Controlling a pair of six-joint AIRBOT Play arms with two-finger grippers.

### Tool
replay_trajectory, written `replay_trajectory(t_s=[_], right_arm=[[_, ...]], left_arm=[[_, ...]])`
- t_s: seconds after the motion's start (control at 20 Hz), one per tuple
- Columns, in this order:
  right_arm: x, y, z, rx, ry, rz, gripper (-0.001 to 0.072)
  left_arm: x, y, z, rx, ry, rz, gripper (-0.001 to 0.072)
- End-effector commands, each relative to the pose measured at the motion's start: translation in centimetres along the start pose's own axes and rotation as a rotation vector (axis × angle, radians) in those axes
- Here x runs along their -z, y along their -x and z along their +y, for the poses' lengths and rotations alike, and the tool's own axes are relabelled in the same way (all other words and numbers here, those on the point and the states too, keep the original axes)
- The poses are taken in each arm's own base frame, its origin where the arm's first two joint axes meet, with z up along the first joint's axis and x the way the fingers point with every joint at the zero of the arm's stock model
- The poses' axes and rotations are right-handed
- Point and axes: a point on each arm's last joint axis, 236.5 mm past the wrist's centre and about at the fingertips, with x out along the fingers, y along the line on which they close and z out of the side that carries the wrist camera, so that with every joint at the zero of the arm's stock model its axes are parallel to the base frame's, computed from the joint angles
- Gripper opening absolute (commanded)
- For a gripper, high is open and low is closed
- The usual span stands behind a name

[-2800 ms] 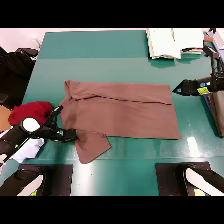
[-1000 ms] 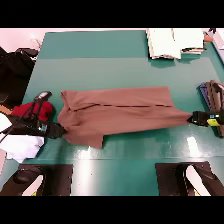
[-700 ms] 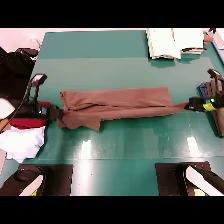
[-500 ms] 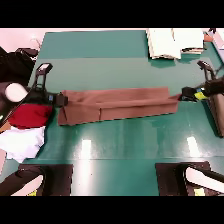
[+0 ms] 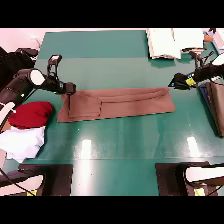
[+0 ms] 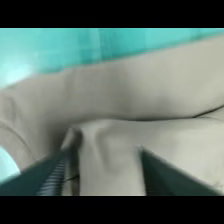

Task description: Fold the shirts.

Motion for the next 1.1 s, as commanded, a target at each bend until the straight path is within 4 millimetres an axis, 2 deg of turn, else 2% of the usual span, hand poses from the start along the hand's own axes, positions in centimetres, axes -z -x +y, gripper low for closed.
replay_trajectory(t_s=[0.0,0.05,0.1,0.15,0.2,0.3,0.35,0.45,0.6,0.7,0.75,0.8,0.85,0.95,1.05], right_arm=[[0.5,1.0,-1.8,-0.057,0.009,0.031,0.0464],[1.4,1.2,-3.1,-0.06,-0.02,0.052,0.0506],[2.4,1.0,-4.6,-0.062,-0.066,0.069,0.0575],[3.4,0.8,-6.1,-0.064,-0.107,0.081,0.0581],[4.5,0.2,-7.6,-0.066,-0.147,0.097,0.0581],[6.9,-1.4,-9.1,-0.093,-0.202,0.165,0.0577],[7.6,-2.4,-8.8,-0.131,-0.214,0.191,0.0575],[7.6,-4.2,-6.9,-0.234,-0.229,0.197,0.0523],[6.4,-6.9,-3.9,-0.276,-0.202,0.178,0.0511],[6.2,-8.5,-2.0,-0.286,-0.175,0.187,0.0419],[6.2,-8.9,-1.4,-0.283,-0.152,0.189,0.0299],[5.9,-8.9,-0.7,-0.289,-0.122,0.178,0.0139],[5.2,-8.3,0.0,-0.296,-0.096,0.169,0.0027],[3.5,-5.5,2.0,-0.31,-0.016,0.135,0.002],[1.6,-1.6,5.1,-0.318,0.083,0.076,0.002]], left_arm=[[-0.5,1.2,-0.6,0.009,0.001,0.034,0.0543],[-0.4,1.4,-0.9,0.021,0.006,0.05,0.0541],[-0.1,1.5,-1.4,0.041,0.018,0.06,0.0395],[0.0,1.5,-2.0,0.065,0.028,0.066,0.0134],[-0.2,1.5,-2.6,0.091,0.035,0.058,0.0021],[-1.0,1.6,-4.8,0.16,0.06,0.024,0.0022],[-1.3,1.5,-6.0,0.183,0.054,0.008,0.0022],[-1.6,1.1,-8.8,0.215,0.019,-0.023,0.0022],[-0.7,-0.6,-12.7,0.255,-0.002,-0.015,0.0021],[0.1,-2.3,-14.5,0.28,0.035,0.01,0.0022],[0.5,-3.2,-15.4,0.298,0.044,0.021,0.0021],[1.0,-4.2,-16.0,0.307,0.051,0.032,0.0021],[1.3,-5.1,-16.4,0.312,0.059,0.041,0.0021],[1.9,-6.8,-16.9,0.326,0.098,0.064,0.0021],[2.0,-8.4,-17.1,0.335,0.126,0.075,0.0021]])
